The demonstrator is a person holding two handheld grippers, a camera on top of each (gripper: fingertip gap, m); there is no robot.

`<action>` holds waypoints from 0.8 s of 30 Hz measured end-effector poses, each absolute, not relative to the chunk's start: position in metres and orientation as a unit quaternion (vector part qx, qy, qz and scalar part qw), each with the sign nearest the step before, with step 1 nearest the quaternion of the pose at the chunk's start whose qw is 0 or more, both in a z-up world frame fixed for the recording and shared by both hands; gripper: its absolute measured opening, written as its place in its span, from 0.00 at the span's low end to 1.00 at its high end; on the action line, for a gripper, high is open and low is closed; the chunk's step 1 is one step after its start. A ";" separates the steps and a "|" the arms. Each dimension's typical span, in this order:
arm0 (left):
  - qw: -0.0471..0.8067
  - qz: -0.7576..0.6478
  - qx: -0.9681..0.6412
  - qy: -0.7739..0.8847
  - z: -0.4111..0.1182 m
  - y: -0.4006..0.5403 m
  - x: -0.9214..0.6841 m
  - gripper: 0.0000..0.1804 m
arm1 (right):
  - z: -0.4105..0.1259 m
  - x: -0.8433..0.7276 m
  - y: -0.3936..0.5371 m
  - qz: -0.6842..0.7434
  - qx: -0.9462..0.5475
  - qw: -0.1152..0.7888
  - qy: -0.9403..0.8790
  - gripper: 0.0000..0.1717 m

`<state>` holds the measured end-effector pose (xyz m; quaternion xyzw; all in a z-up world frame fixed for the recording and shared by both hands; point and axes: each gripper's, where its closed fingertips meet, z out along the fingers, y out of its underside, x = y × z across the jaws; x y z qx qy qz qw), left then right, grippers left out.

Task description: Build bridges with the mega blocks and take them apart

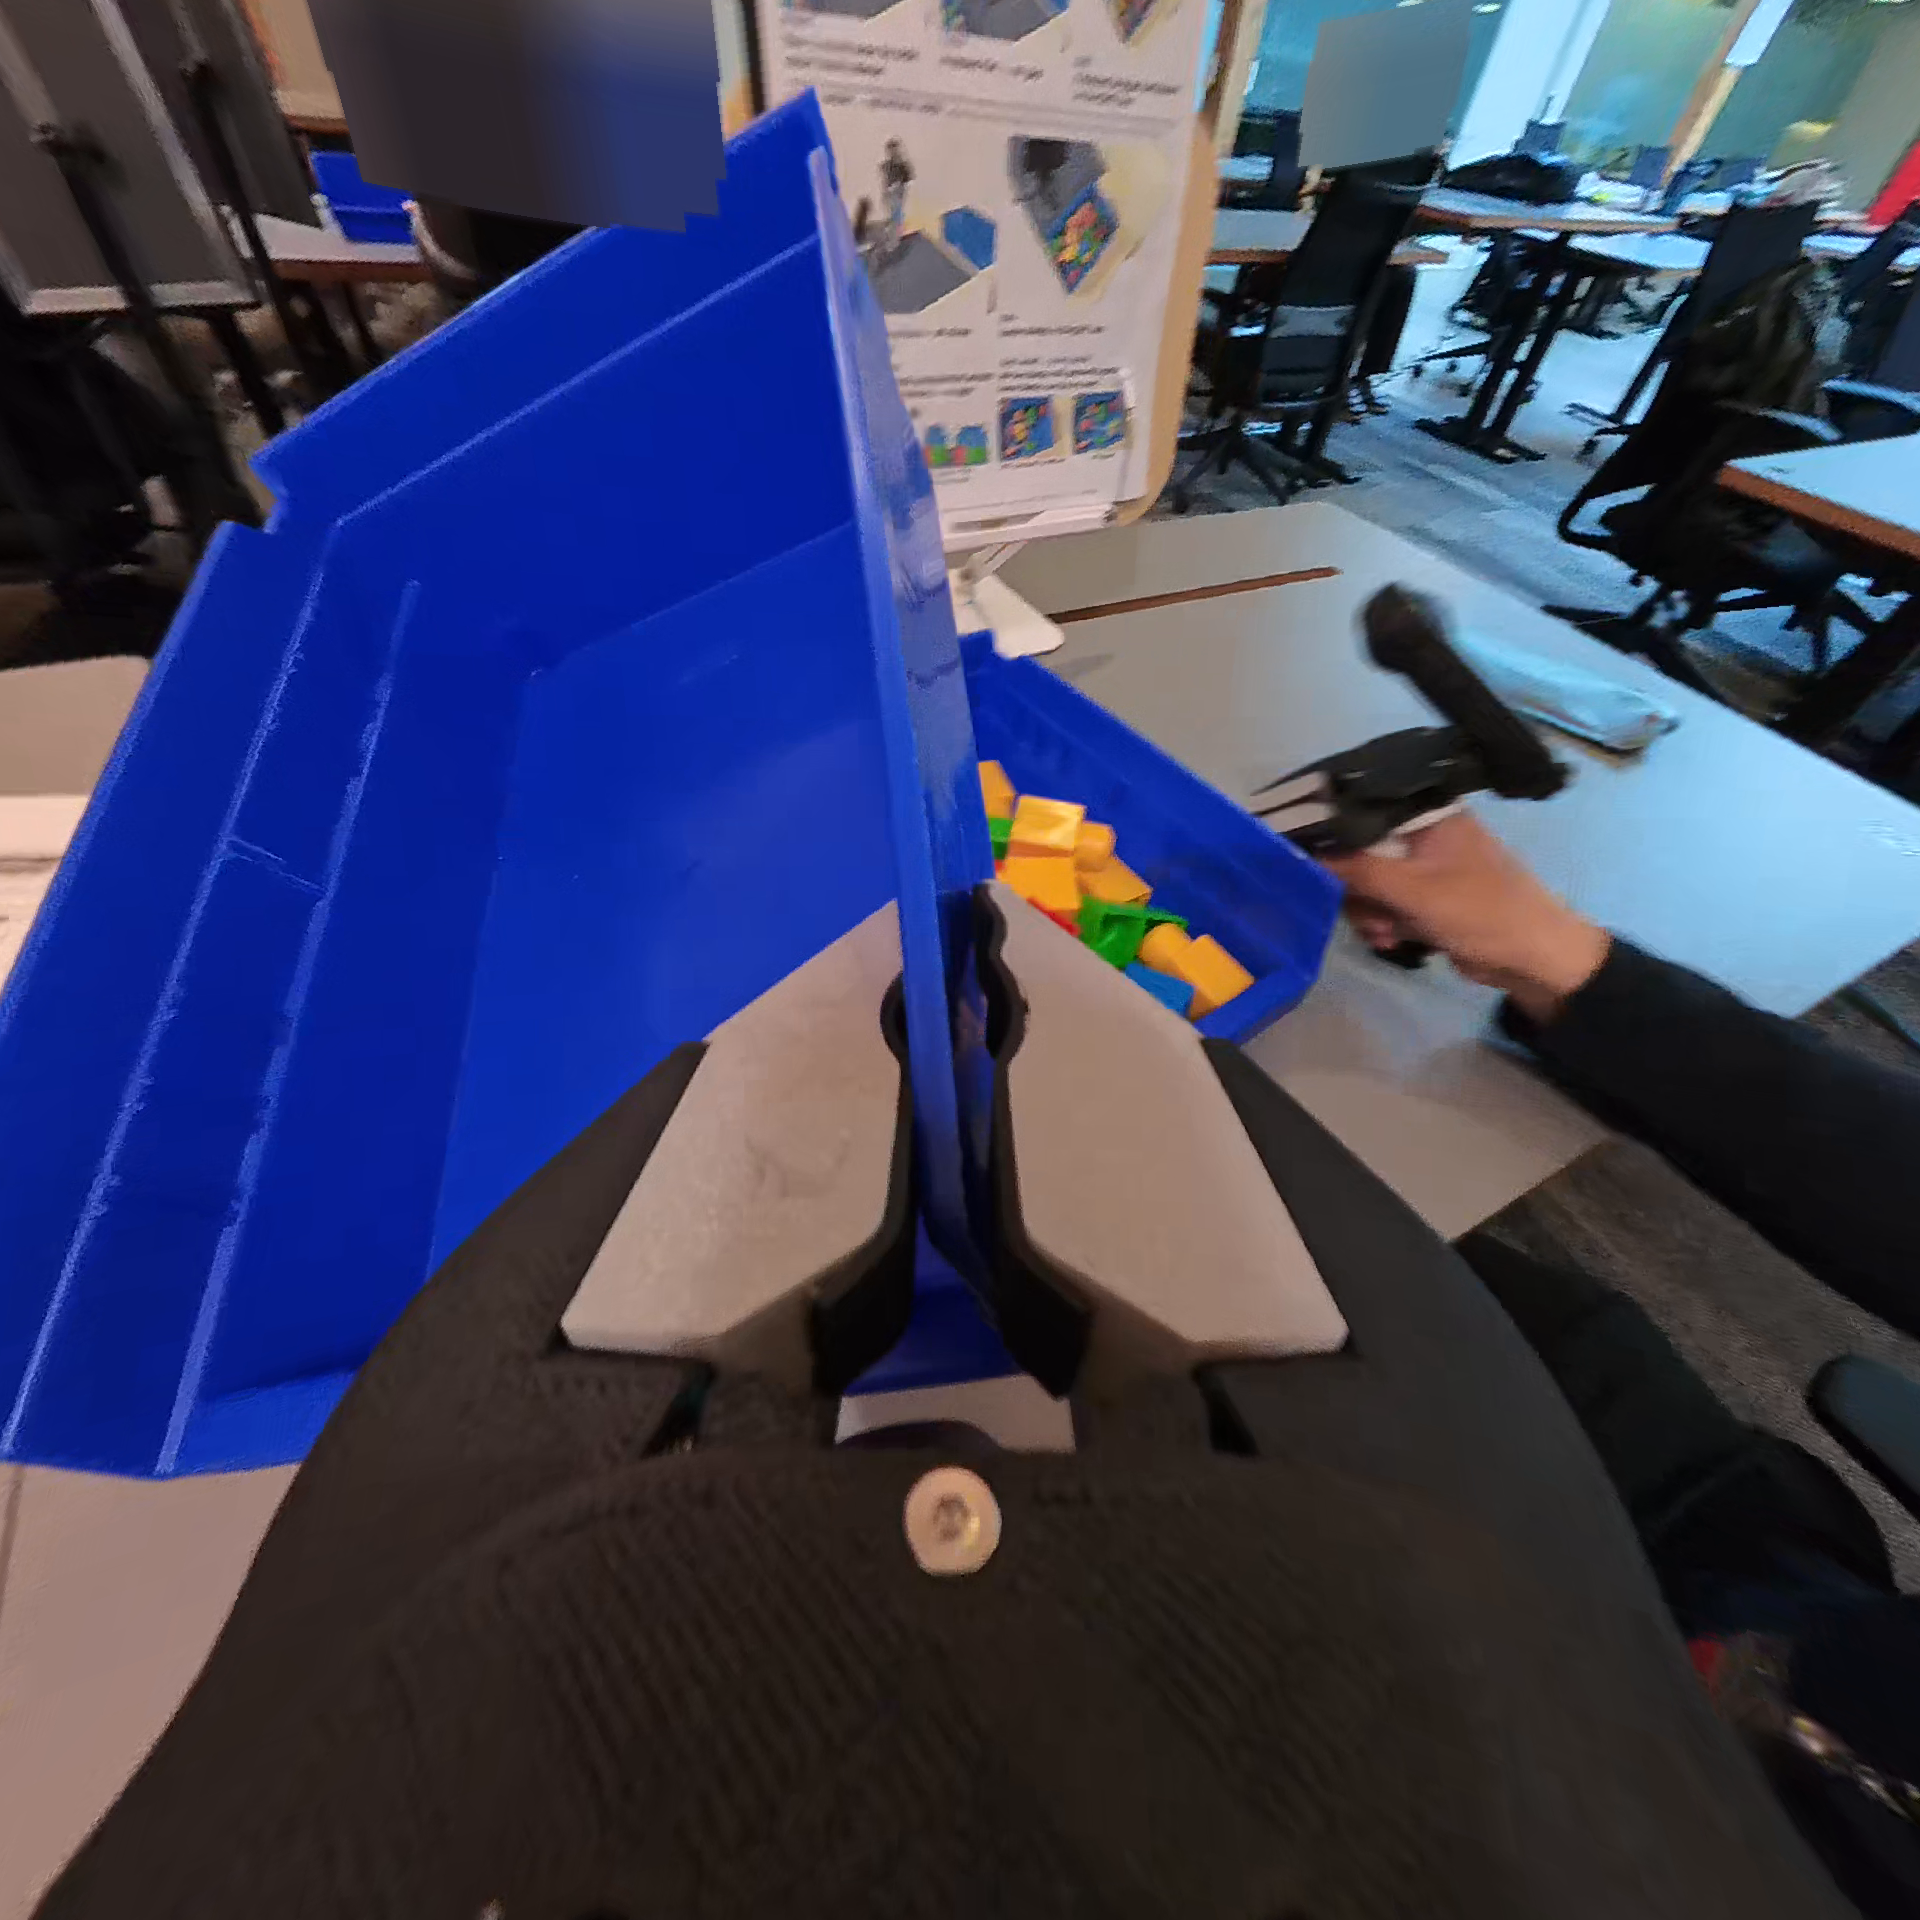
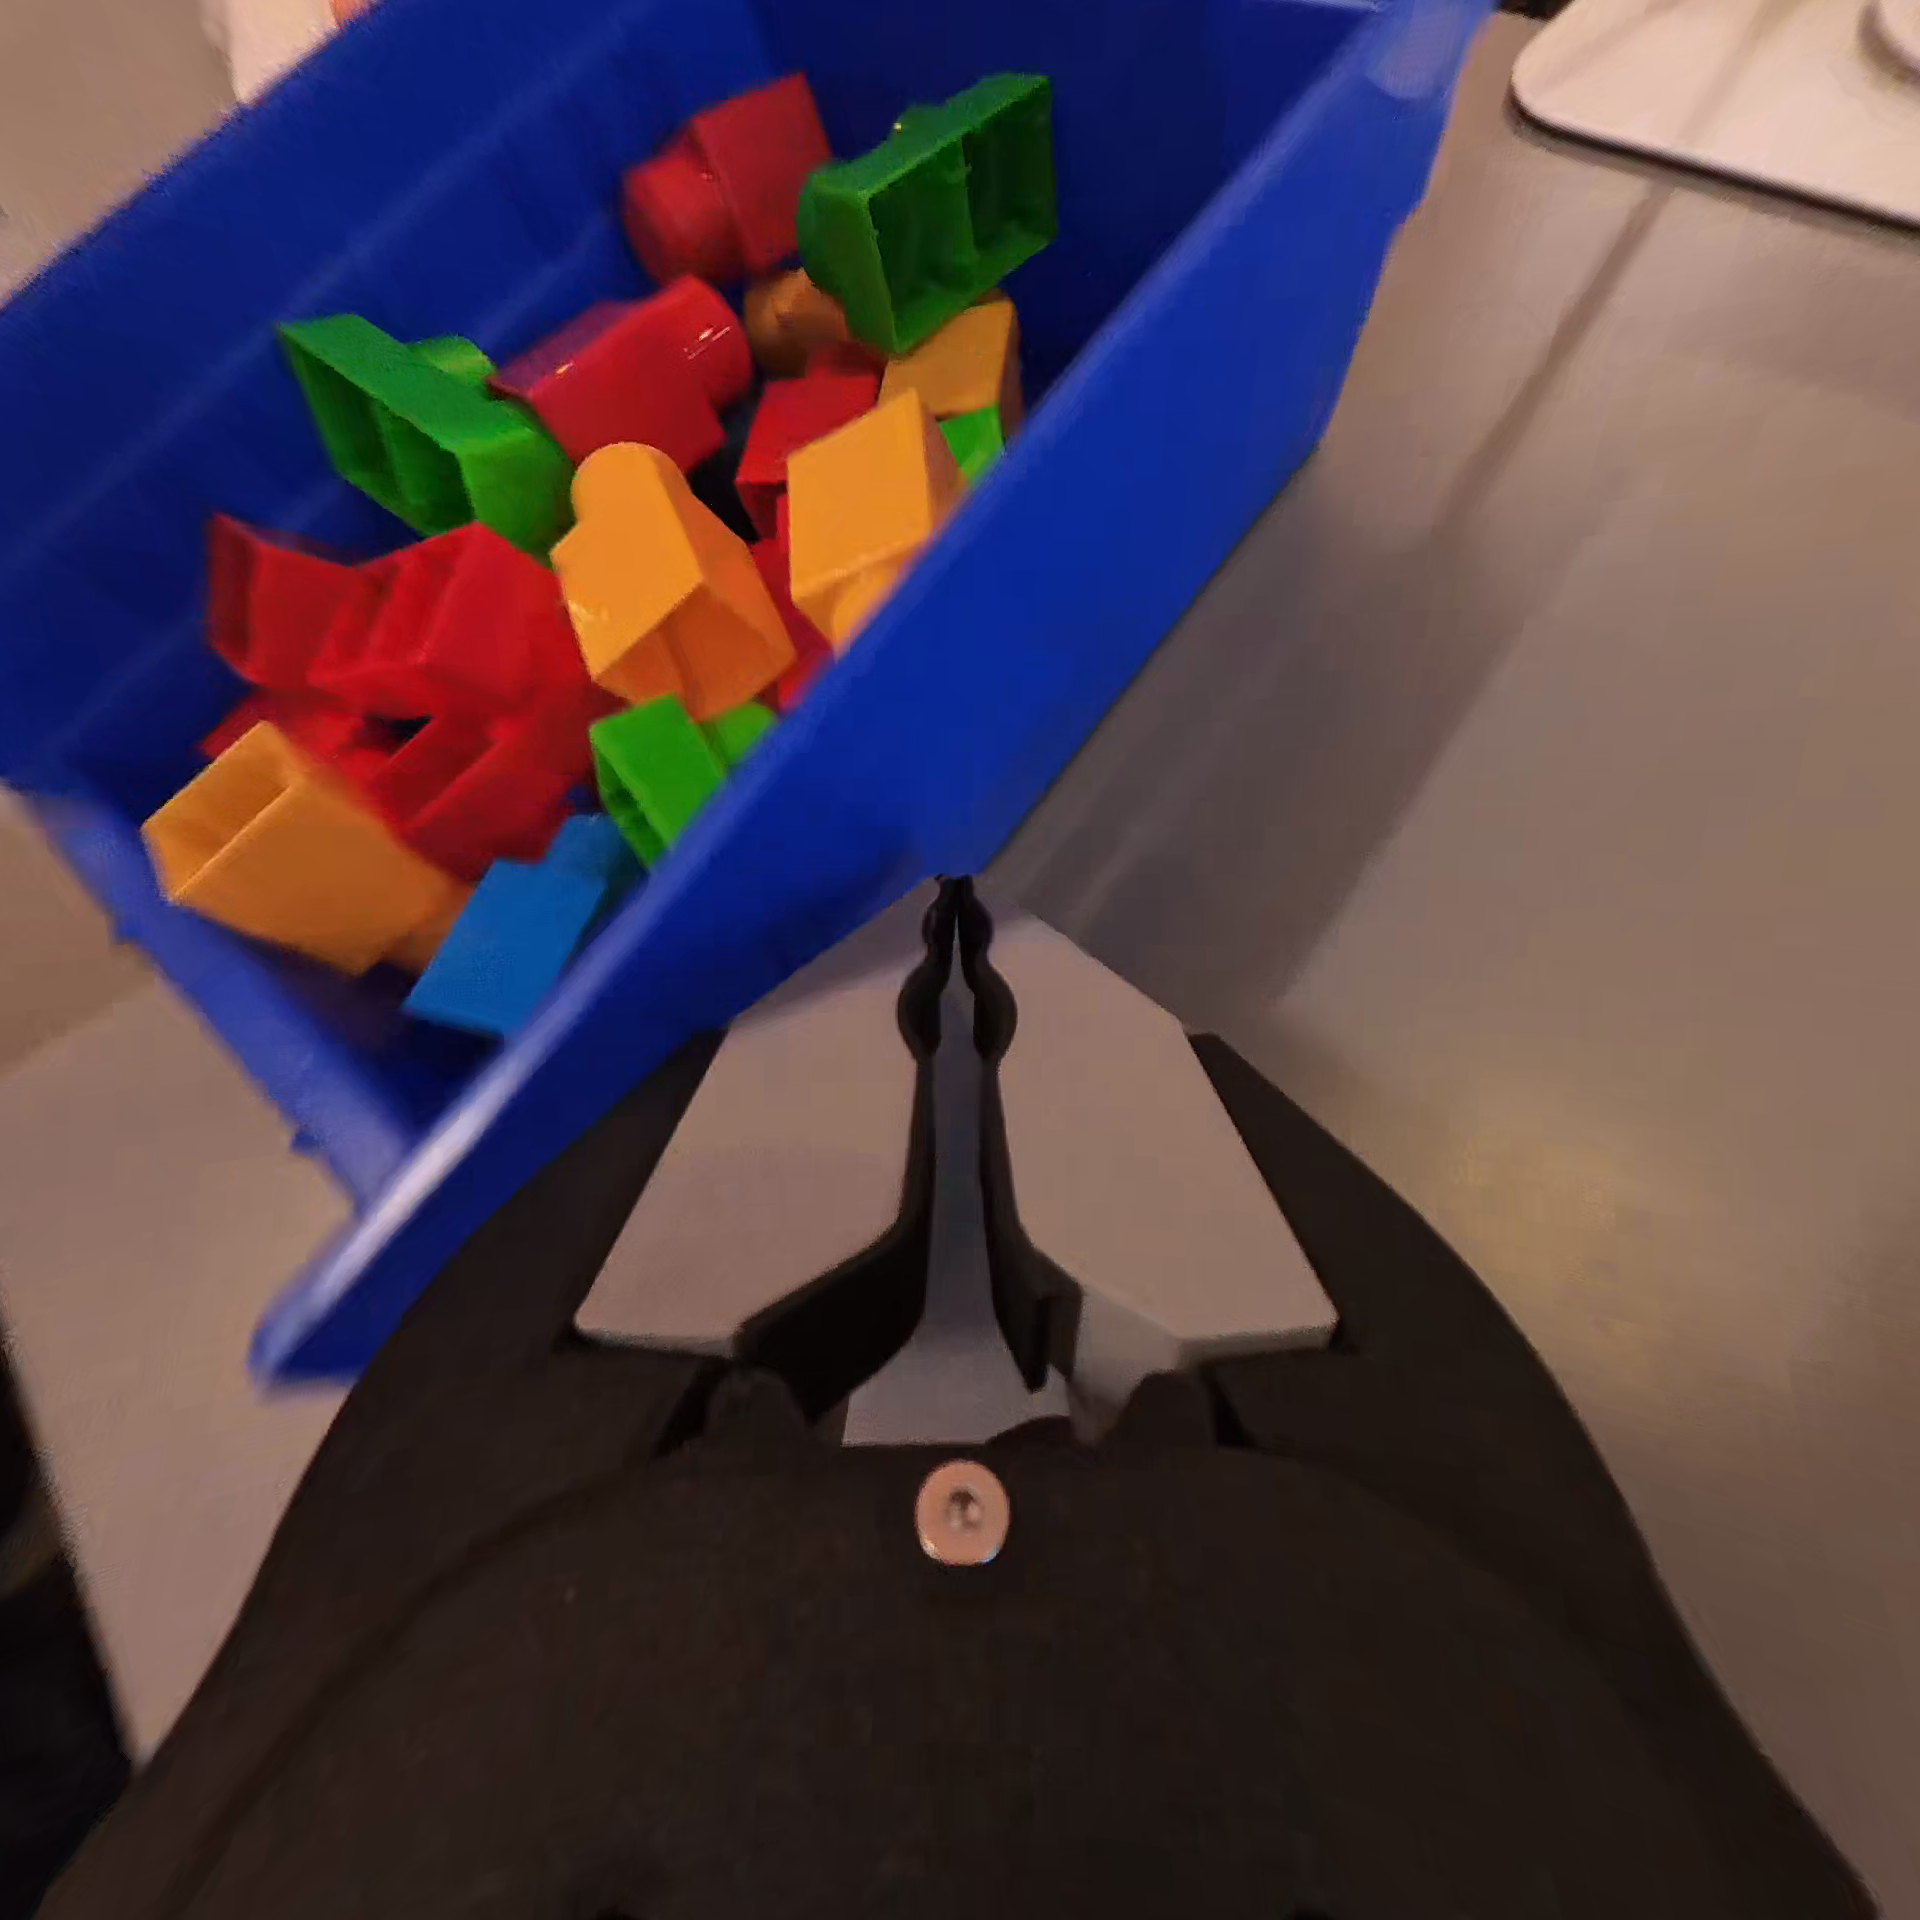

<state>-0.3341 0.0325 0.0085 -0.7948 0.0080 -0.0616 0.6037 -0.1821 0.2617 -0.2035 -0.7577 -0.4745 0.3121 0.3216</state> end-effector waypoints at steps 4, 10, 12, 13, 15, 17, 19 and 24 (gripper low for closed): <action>0.601 -0.082 -0.794 0.032 0.017 0.048 -0.300 0.02 | -0.206 -0.235 0.280 0.262 -0.753 0.354 -0.488 0.00; 0.593 -0.077 -0.801 0.037 0.006 0.089 -0.265 0.02 | -0.194 -0.258 0.298 0.242 -0.757 0.391 -0.464 0.00; 0.583 -0.066 -0.808 0.053 0.000 0.106 -0.245 0.02 | -0.170 -0.217 0.319 0.229 -0.748 0.452 -0.428 0.00; 0.582 -0.064 -0.808 0.063 -0.002 0.115 -0.232 0.02 | -0.159 -0.190 0.331 0.220 -0.746 0.477 -0.409 0.00; 0.588 -0.072 -0.801 0.085 -0.003 0.134 -0.201 0.02 | -0.145 -0.134 0.350 0.212 -0.750 0.500 -0.377 0.04; 0.594 -0.098 -0.793 0.096 -0.001 0.150 -0.168 0.02 | -0.136 -0.077 0.365 0.201 -0.760 0.511 -0.347 0.06; 0.596 -0.106 -0.787 0.115 -0.003 0.165 -0.134 0.02 | -0.125 -0.020 0.377 0.183 -0.764 0.532 -0.315 0.06; 0.601 -0.013 -0.786 0.149 -0.026 0.206 -0.061 0.02 | -0.111 0.080 0.381 0.177 -0.771 0.555 -0.257 0.05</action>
